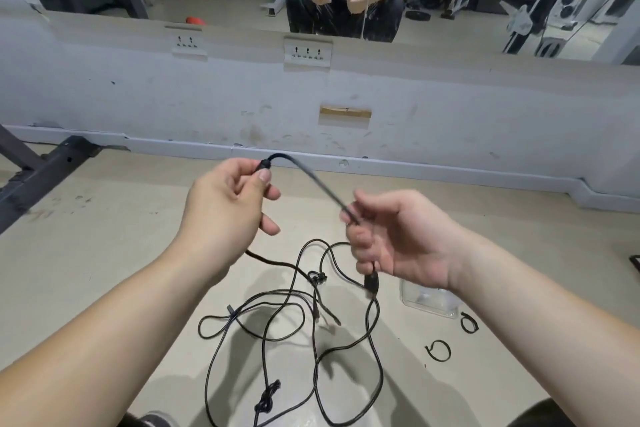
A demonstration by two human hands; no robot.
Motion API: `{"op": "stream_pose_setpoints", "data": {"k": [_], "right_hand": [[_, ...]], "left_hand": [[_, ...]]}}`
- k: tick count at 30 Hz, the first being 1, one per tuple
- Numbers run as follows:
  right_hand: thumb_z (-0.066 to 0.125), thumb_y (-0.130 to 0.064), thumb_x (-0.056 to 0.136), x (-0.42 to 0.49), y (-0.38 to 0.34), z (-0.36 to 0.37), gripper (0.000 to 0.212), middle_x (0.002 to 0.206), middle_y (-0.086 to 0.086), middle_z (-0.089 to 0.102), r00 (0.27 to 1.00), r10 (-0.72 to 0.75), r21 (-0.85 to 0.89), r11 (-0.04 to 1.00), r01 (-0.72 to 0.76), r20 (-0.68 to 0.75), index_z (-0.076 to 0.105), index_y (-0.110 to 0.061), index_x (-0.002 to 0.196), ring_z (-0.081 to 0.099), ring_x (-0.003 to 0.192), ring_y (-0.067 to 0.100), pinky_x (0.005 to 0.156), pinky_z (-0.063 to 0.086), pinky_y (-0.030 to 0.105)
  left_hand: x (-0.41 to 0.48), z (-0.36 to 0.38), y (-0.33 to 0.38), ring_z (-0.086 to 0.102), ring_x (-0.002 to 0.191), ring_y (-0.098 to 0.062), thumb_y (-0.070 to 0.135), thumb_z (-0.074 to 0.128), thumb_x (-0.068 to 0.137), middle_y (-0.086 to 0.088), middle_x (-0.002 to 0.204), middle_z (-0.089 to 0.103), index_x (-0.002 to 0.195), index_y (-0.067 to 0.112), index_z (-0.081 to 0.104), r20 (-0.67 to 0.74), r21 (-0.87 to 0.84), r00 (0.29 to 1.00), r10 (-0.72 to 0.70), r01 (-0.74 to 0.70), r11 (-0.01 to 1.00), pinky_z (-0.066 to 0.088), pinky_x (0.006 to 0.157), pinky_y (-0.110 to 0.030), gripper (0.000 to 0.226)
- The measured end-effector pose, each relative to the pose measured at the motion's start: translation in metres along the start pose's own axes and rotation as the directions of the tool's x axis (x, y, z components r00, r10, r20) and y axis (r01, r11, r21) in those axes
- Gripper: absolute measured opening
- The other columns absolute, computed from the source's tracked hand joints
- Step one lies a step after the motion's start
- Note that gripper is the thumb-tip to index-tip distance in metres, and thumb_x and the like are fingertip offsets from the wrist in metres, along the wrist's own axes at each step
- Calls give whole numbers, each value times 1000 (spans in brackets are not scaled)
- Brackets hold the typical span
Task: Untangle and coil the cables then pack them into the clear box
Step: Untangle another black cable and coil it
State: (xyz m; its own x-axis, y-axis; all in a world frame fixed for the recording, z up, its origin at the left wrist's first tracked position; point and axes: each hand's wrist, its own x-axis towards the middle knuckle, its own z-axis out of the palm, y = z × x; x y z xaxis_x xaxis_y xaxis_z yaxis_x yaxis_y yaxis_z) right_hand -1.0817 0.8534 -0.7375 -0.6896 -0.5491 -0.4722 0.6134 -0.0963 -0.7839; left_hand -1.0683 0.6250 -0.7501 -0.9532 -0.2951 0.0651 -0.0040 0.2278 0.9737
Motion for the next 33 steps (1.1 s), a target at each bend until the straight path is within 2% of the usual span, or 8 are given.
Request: {"op": "stream_pose_setpoints", "data": {"k": [4, 10, 15, 19, 24, 28, 30, 33], "right_hand": [[42, -19, 104, -2, 8, 11, 29, 66, 6, 48, 997, -23, -251, 967, 41, 77, 63, -8, 88, 41, 56, 20, 58, 40, 32], [39, -15, 107, -5, -2, 17, 24, 80, 6, 61, 952, -303, 24, 953, 302, 46, 60, -11, 95, 57, 69, 21, 70, 54, 35], [43, -20, 109, 9, 7, 19, 22, 94, 8, 75, 925, -347, 13, 935, 353, -156, 61, -11, 102, 75, 94, 26, 86, 57, 42], [51, -31, 107, 24, 15, 7, 21, 102, 7, 79, 875, -309, -57, 949, 311, -372, 63, -15, 98, 76, 102, 23, 95, 57, 46], [60, -30, 103, 32, 15, -8, 18, 103, 12, 78, 807, -324, 24, 922, 385, -493, 60, -13, 97, 77, 92, 20, 81, 61, 37], [64, -25, 101, 31, 12, -15, 12, 90, 5, 80, 676, -552, -383, 832, 402, -489, 60, -15, 95, 76, 88, 15, 74, 52, 33], [65, -19, 100, 28, 12, -12, 11, 82, 7, 79, 731, -543, -413, 827, 381, -414, 62, -11, 92, 74, 76, 11, 61, 51, 29], [61, -12, 102, 24, 17, 1, 17, 71, 11, 73, 845, -486, -492, 805, 332, -224, 66, 0, 91, 64, 58, 10, 58, 44, 30]], "left_hand": [[-1, 2, -6, 61, 41, -18, 28, 56, 105, 6, 81, 75, 99, 28, 65, -37, -5, 999, -8, 8, 1000, 33, 36, -14, 11], [-2, 3, -26, 65, 44, -19, 33, 60, 100, 3, 69, 74, 92, 25, 67, 181, 483, 983, 5, -93, 870, 51, 46, -27, 14], [-41, 40, -39, 58, 52, -2, 39, 57, 102, 4, 67, 65, 90, 38, 65, 641, 509, 763, -87, -338, 792, 44, 58, -29, 15], [-59, 53, -35, 69, 66, -15, 38, 55, 100, -2, 81, 70, 80, 43, 52, 717, 486, 672, -186, -290, 825, 57, 66, -35, 21], [-56, 49, -22, 72, 72, -29, 14, 61, 98, -9, 77, 68, 85, 15, 60, 675, 317, 703, -222, -5, 949, 59, 64, -43, 13], [-51, 44, -10, 58, 54, -20, 16, 65, 100, -3, 63, 55, 88, 14, 66, 645, 28, 755, -114, 125, 992, 58, 81, -52, 13], [-44, 40, -3, 43, 44, -14, 21, 59, 105, 0, 55, 51, 88, 14, 68, 558, -64, 829, -34, 84, 994, 59, 64, -46, 20], [-32, 27, 3, 39, 53, -15, 29, 54, 106, -10, 67, 64, 89, 24, 70, 398, 97, 904, 156, -211, 973, 35, 54, -31, 24]]}}
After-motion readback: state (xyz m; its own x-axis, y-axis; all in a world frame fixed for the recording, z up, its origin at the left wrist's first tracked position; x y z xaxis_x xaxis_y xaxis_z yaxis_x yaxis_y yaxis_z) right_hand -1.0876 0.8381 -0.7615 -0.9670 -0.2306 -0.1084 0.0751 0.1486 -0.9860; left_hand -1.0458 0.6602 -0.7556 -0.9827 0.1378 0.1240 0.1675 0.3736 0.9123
